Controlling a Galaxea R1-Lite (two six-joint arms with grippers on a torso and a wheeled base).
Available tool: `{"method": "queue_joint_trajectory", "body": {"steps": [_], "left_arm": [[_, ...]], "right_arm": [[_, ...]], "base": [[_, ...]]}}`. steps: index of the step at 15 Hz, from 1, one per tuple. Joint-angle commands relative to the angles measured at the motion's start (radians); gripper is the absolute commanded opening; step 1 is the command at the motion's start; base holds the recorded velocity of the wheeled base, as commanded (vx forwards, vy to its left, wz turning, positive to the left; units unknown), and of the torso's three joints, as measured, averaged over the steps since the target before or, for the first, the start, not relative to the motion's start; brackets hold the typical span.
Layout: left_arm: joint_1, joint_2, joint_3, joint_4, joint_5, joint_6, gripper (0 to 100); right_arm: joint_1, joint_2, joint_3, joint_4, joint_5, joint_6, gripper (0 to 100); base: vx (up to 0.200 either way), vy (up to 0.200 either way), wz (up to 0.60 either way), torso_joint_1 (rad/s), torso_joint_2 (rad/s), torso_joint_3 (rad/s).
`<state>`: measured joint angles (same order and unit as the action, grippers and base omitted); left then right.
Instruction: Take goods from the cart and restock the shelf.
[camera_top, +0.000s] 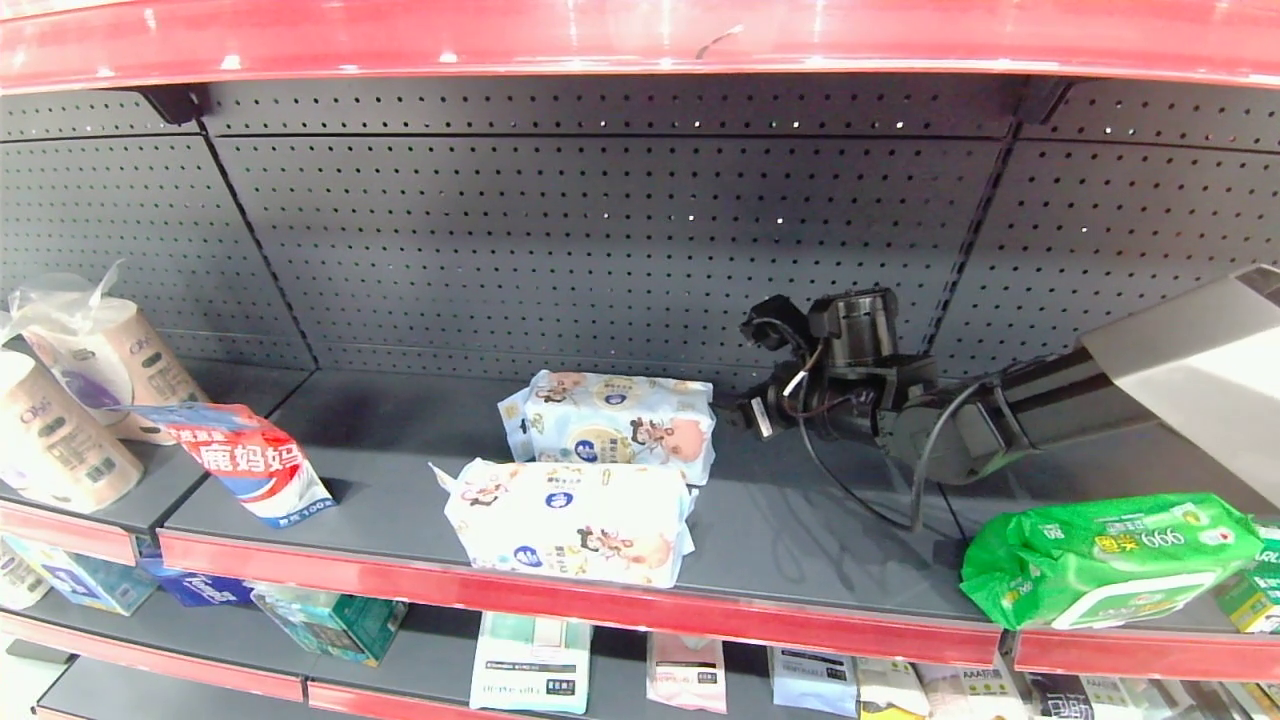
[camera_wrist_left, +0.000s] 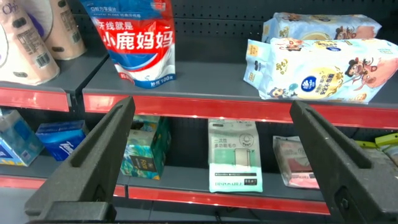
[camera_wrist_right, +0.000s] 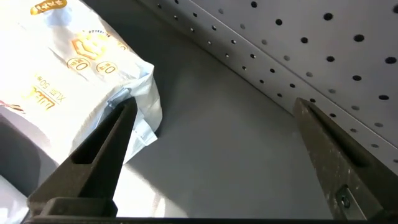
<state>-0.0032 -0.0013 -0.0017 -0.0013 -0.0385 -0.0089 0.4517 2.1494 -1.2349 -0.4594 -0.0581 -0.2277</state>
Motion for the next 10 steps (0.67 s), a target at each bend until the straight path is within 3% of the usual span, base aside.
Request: {"method": "queue_joint_trajectory", "body": {"steps": [1,6,10], "left_arm": [[0.0,0.001,0.0,0.0,0.0,0.0,100],[0.0,0.001,0.0,0.0,0.0,0.0,100],[0.0,0.001,0.0,0.0,0.0,0.0,100]], "right_arm": [[0.008,-0.003,0.002,-0.001,0.0,0.004,100],[-0.002,-0.062,0.04,0.001,-0.019,0.011,100],[-0.024,-0.243,0.236,0.001,-0.016,0.057,100]], "base": [[0.0,0.0,0.0,0.0,0.0,0.0],[0.0,0.0,0.0,0.0,0.0,0.0],[0.0,0.0,0.0,0.0,0.0,0.0]]}}
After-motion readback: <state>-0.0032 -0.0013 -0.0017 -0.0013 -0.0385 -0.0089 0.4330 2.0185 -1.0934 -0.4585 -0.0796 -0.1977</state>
